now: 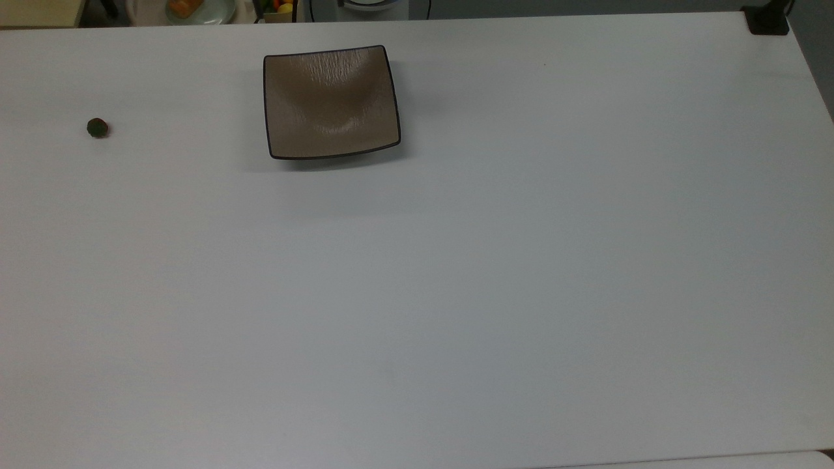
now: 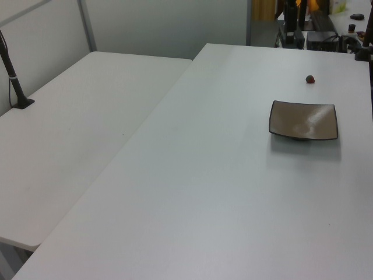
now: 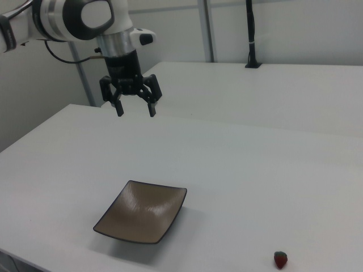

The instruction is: Strawberries on a ceramic plate

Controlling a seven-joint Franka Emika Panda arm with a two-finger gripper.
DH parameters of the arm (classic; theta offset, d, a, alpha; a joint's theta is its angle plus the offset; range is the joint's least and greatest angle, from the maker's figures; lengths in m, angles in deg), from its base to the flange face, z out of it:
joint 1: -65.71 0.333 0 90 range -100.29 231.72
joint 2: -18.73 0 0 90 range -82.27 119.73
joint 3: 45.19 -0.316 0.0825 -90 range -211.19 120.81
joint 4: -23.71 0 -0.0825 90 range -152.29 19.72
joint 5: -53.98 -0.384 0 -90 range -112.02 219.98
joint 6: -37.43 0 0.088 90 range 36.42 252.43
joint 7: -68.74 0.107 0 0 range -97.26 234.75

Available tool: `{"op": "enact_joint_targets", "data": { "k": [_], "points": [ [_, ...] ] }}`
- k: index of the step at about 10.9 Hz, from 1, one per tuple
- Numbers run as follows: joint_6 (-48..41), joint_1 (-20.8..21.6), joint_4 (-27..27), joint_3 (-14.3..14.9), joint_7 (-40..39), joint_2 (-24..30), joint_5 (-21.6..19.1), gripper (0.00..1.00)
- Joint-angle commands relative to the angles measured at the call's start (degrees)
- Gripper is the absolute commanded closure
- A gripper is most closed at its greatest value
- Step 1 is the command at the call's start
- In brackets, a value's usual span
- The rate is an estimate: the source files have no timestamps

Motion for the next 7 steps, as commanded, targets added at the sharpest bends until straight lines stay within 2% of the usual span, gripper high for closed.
{"op": "enact_joint_targets", "data": {
  "k": [1, 3, 6, 7],
  "points": [
    [1.6, -3.2, -1.6, -0.3, -1.4, 0.2, 0.7, 0.00],
    [1.9, -5.8, -1.5, -0.1, -5.1, -1.4, 1.0, 0.00],
    [4.3, -12.0, -1.4, 0.2, -22.9, -3.3, 0.3, 0.00],
    [5.4, -13.7, -1.5, 0.2, -25.8, -3.8, 0.3, 0.00]
  ]
}}
